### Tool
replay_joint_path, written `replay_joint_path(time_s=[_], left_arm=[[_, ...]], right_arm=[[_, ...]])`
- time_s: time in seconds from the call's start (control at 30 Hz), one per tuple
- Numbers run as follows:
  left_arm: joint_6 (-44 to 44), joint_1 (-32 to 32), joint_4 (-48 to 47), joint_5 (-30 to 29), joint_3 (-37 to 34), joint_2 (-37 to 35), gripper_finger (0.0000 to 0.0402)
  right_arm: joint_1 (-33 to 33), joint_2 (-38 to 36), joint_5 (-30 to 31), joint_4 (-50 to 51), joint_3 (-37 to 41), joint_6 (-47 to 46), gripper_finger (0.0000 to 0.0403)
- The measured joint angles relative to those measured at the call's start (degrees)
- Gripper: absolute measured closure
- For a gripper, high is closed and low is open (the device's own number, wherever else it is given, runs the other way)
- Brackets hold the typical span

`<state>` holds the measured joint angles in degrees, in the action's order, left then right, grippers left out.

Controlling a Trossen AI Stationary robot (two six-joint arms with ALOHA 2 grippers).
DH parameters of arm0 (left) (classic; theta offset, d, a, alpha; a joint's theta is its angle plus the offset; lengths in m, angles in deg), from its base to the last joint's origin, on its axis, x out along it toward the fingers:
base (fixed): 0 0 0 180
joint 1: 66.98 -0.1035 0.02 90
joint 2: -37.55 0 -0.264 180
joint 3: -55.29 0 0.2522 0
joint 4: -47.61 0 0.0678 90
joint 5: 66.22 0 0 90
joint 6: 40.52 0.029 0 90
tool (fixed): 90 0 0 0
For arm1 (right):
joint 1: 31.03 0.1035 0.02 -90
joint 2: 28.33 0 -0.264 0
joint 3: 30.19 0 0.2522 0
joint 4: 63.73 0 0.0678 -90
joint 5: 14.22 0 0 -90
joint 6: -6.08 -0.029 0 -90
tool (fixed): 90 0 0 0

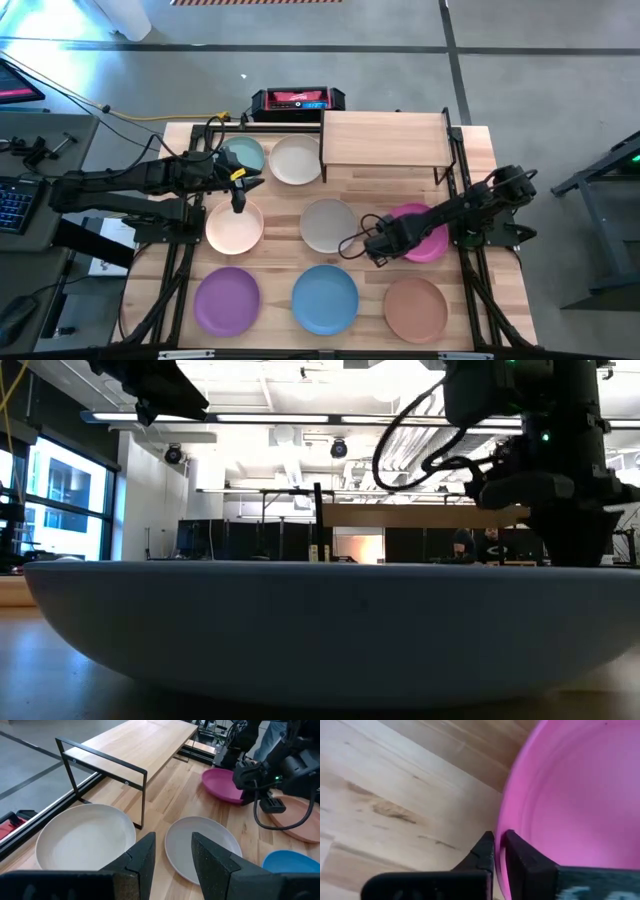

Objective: Place and stack plates onto a shelf
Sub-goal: Put the pink plate on the shelf

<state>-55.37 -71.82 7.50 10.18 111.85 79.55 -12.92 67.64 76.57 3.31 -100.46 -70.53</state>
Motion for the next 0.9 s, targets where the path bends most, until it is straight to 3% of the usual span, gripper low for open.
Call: replay_joint_path(time_s=[0.5,0.9], left_arm=[[0.0,0.0,0.0,0.0,0.0,0.0,0.0284],[0.0,0.0,0.0,0.0,0.0,0.0,0.0284]], right_arm=[[0.0,0.0,-0.8,5.1,-8.4,2.0,0.0402],[0.0,-0.1,0.4,17.0,-23.4,8.5,0.0402]])
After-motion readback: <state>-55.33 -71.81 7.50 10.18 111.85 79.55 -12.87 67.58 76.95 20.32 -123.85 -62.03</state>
